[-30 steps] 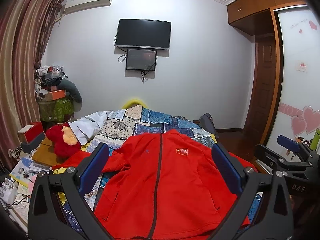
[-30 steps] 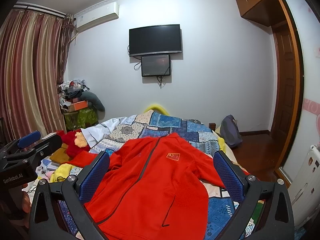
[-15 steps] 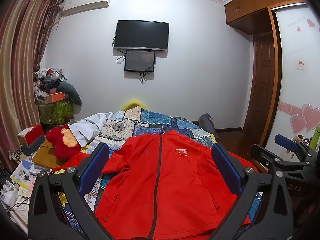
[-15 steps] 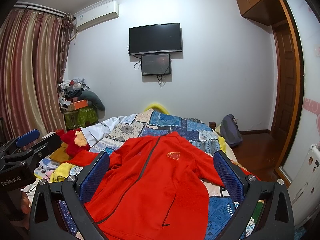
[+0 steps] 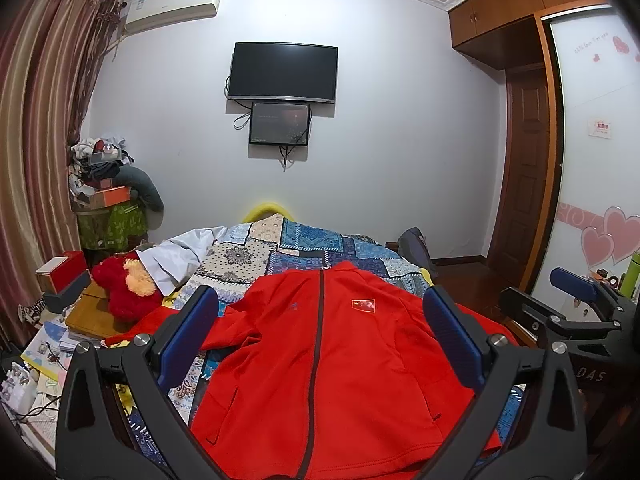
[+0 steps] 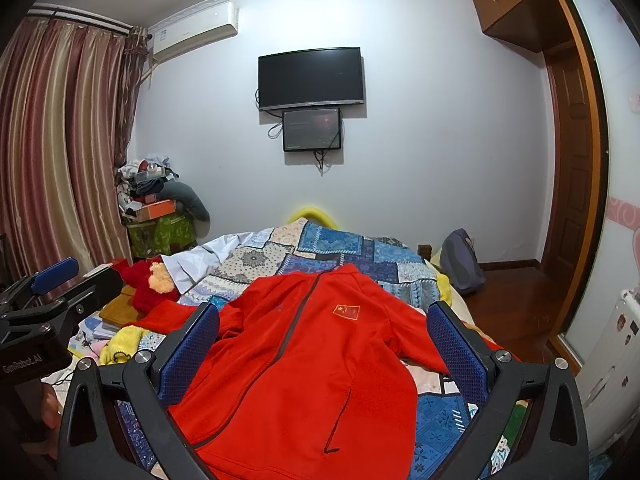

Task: Fold large clothes

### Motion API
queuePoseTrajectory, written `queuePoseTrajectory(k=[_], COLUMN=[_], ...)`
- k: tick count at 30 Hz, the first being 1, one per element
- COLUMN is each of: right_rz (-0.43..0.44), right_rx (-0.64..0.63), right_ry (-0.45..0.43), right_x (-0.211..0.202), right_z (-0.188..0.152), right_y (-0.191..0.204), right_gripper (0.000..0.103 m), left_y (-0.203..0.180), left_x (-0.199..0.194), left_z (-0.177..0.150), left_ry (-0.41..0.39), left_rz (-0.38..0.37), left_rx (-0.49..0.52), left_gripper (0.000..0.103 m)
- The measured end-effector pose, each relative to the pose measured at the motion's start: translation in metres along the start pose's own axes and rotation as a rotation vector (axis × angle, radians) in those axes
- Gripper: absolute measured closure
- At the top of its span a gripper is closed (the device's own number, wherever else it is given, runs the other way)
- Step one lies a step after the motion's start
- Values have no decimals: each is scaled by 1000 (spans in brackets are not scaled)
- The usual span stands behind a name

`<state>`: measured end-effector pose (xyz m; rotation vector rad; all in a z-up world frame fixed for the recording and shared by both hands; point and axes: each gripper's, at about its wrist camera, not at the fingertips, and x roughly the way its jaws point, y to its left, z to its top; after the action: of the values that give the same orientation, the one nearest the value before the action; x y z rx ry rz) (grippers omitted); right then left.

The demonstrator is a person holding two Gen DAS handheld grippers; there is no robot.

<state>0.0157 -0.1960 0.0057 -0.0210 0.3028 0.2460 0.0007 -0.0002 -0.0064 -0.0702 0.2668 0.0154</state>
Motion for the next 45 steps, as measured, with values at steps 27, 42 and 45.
queuePoseTrajectory(k=[27,42,45], right_rz=[-3,10,8], right_rx=[7,-15,-23], right_ry=[7,106,136], right_x=[3,95,127], right_z=[2,4,2], right_y=[0,5,7], right_gripper=[0,0,0], left_y=[1,54,74], left_x=[6,92,123], left_z=[2,13,8], left_ry=[11,112,143], left_rz=[-6,106,127], left_rx=[-15,11,25], left_gripper=[0,0,0])
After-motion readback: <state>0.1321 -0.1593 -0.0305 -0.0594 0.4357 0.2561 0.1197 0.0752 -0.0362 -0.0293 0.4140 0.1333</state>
